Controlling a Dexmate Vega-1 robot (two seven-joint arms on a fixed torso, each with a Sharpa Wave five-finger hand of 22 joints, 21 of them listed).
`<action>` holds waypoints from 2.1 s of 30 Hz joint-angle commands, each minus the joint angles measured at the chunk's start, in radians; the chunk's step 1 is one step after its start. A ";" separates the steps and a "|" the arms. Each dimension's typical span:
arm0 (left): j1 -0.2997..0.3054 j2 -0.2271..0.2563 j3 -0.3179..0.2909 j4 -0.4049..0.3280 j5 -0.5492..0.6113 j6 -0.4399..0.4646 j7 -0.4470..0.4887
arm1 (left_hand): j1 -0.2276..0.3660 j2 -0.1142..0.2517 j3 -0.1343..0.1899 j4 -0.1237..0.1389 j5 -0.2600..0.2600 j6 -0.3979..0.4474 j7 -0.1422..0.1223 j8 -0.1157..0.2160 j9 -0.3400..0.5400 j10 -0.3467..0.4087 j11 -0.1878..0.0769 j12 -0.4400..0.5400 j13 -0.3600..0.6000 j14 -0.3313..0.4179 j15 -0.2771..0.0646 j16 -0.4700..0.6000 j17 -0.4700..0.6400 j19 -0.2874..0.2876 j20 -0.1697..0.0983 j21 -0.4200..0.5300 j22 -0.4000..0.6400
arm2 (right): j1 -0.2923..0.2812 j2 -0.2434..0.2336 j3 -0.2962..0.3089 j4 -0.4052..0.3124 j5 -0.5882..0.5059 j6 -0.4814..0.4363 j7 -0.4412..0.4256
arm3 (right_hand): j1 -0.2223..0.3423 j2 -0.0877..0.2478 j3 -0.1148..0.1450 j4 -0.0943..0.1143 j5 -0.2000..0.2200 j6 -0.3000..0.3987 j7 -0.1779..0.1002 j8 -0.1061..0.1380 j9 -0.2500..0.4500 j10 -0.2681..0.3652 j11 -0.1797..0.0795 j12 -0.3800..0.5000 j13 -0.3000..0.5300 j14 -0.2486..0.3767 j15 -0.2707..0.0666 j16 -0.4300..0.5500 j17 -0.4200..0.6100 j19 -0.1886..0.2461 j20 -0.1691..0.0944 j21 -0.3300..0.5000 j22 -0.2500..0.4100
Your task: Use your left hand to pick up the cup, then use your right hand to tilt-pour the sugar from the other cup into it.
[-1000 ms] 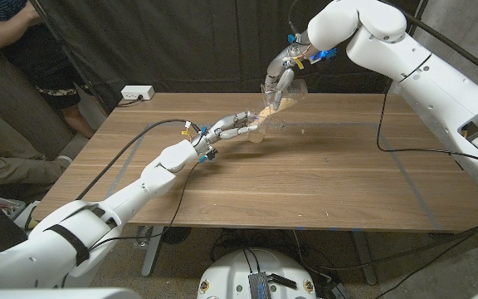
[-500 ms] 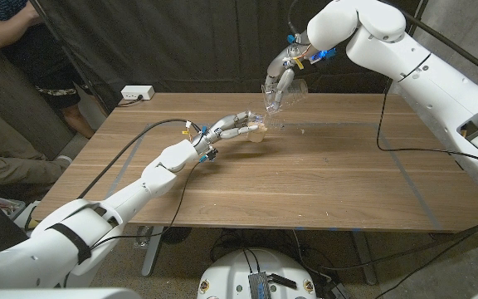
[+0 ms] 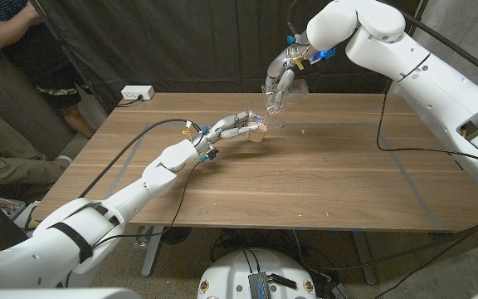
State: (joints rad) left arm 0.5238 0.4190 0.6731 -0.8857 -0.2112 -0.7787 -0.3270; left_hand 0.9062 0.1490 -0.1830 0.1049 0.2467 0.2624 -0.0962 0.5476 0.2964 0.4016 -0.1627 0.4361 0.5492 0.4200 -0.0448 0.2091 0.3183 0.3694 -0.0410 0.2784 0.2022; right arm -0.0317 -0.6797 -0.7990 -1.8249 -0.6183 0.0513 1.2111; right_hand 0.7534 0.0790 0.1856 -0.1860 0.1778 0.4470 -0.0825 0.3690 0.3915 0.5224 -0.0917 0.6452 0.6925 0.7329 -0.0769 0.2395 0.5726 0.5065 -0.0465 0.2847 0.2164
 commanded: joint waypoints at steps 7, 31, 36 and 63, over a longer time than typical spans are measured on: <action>0.003 -0.002 -0.003 0.000 0.003 -0.004 0.011 | 0.007 0.003 0.003 0.001 -0.004 0.008 -0.001 0.005 0.000 0.006 -0.001 0.004 0.006 0.008 -0.136 0.001 0.001 0.002 -0.003 0.008 0.005 | 0.017 0.007 0.010 0.002 0.007 -0.020 0.018 | -0.001 0.009 0.052 0.045 0.005 0.020 -0.007 0.000 0.006 0.010 -0.004 -0.001 0.001 0.007 -0.158 -0.004 0.002 -0.002 -0.069 -0.001 0.003; 0.019 0.012 -0.005 -0.033 0.009 0.004 0.032 | 0.009 0.002 0.003 0.001 -0.004 0.005 -0.002 0.005 0.000 0.003 0.000 0.003 0.007 0.008 -0.134 0.001 0.001 0.002 -0.004 0.009 0.005 | -0.001 -0.021 0.050 -0.029 0.050 -0.125 -0.005 | -0.002 0.009 0.054 0.045 0.005 0.018 -0.006 -0.003 0.008 0.010 -0.001 -0.007 0.000 0.007 -0.158 -0.005 0.003 -0.002 -0.069 -0.002 0.003; 0.020 0.015 -0.005 -0.038 0.011 0.005 0.037 | 0.008 0.002 0.003 0.002 -0.004 0.008 -0.001 0.006 0.000 0.004 -0.001 0.003 0.007 0.009 -0.135 0.001 0.001 0.003 -0.005 0.010 0.005 | -0.013 -0.028 0.068 -0.036 0.069 -0.161 -0.022 | -0.002 0.009 0.055 0.045 0.005 0.016 -0.007 -0.005 0.008 0.009 -0.003 -0.008 0.000 0.007 -0.158 -0.005 0.004 0.016 -0.074 0.005 0.004; 0.028 0.025 -0.008 -0.056 0.008 0.011 0.050 | 0.007 0.001 0.002 0.004 -0.005 0.007 -0.003 0.006 -0.002 0.004 -0.002 0.003 0.008 0.008 -0.135 0.000 0.002 0.002 -0.005 0.010 0.005 | -0.062 -0.094 0.130 -0.099 0.119 -0.344 -0.133 | 0.001 0.005 0.056 0.042 0.004 0.018 0.003 -0.009 0.011 0.014 0.009 -0.009 0.004 0.010 -0.158 -0.005 0.006 0.059 -0.081 0.022 0.005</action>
State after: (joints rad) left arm 0.5509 0.4439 0.6666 -0.9409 -0.2005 -0.7665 -0.2817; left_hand 0.9063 0.1489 -0.1831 0.1048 0.2466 0.2620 -0.0958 0.5457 0.2920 0.3995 -0.1604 0.4361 0.5536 0.4198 -0.0447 0.2091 0.3180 0.3693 -0.0410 0.2784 0.2022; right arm -0.0711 -0.7435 -0.6941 -1.8961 -0.5160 -0.2262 1.1205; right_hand 0.7481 0.0751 0.1898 -0.1902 0.1770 0.4524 -0.0771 0.3600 0.3962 0.5236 -0.0903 0.6296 0.6934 0.7327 -0.0766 0.2395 0.5773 0.5571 -0.0537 0.2963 0.2161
